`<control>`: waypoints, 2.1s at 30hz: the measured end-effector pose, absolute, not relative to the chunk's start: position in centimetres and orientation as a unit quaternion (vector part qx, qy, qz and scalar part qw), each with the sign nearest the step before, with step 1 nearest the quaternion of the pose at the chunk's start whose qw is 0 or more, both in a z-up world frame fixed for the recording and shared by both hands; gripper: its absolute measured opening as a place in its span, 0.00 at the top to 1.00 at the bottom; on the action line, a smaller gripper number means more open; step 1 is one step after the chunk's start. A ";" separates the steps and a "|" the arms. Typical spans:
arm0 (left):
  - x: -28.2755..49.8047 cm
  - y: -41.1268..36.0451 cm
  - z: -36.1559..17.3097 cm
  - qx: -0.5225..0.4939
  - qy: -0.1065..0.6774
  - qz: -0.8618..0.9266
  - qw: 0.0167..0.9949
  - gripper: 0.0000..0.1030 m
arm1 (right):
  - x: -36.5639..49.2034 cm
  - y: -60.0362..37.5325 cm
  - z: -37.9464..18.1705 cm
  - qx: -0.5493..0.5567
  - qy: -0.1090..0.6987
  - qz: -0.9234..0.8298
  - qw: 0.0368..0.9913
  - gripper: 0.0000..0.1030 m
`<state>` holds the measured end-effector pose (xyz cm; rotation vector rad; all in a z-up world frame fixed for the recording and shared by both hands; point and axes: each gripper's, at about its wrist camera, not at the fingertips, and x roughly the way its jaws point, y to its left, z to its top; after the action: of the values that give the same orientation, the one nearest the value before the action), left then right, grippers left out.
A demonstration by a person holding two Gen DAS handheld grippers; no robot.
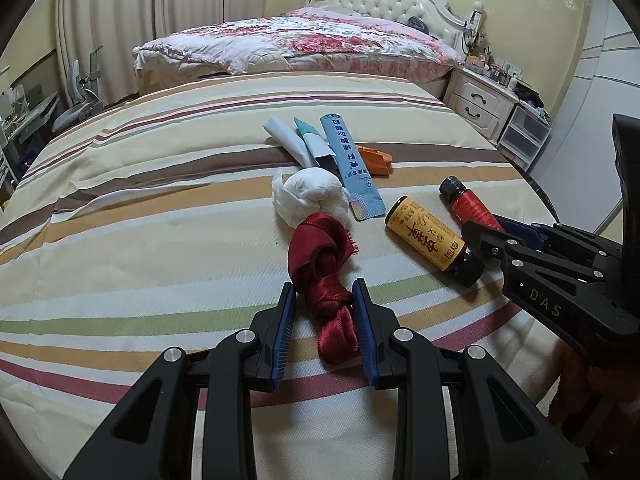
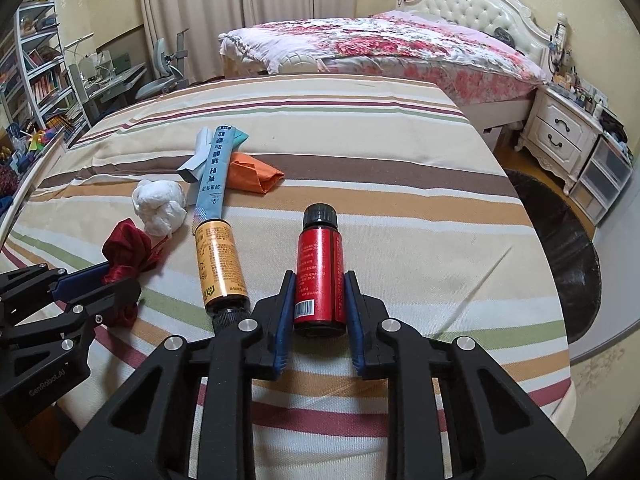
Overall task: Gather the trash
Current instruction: 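Grasp the dark red cloth with the left tool while the right tool grasps the red can, then carry the dark red cloth and red can over the black bin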
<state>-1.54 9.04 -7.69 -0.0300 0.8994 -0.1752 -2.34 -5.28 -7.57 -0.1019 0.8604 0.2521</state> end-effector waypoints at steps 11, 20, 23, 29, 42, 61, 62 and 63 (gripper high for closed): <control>-1.0 9.9 -7.6 -0.034 0.432 -0.063 0.899 0.51 | -1.2 -5.4 -7.1 -0.032 0.410 0.123 0.903 0.63; -0.9 9.8 -7.7 -0.020 0.423 -0.064 0.904 0.76 | -0.7 -4.8 -7.6 -0.044 0.414 0.122 0.901 0.78; -1.1 9.8 -7.6 -0.022 0.421 -0.069 0.904 0.77 | -0.8 -5.0 -7.7 -0.040 0.413 0.120 0.902 0.78; -2.3 9.7 -6.7 -0.014 0.402 -0.076 0.912 0.77 | -1.7 -6.1 -7.3 -0.032 0.406 0.112 0.906 0.78; -1.4 6.0 -3.3 0.001 0.353 -0.104 0.930 0.77 | -2.7 -11.3 -3.7 0.000 0.363 0.058 0.930 0.77; 1.5 0.2 -1.5 0.017 0.329 -0.151 0.932 0.77 | -2.4 -17.1 -2.4 0.030 0.338 -0.005 0.941 0.78; 1.6 -0.1 -1.3 0.018 0.327 -0.154 0.932 0.77 | -2.3 -17.4 -2.4 0.031 0.337 -0.007 0.941 0.78; 1.8 -0.6 -1.2 0.019 0.326 -0.158 0.932 0.77 | -2.3 -17.7 -2.4 0.033 0.336 -0.010 0.941 0.78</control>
<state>1.76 -0.58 -1.16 0.0381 0.6663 -0.3244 -2.28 -17.72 -2.38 0.0668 0.6853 -0.0212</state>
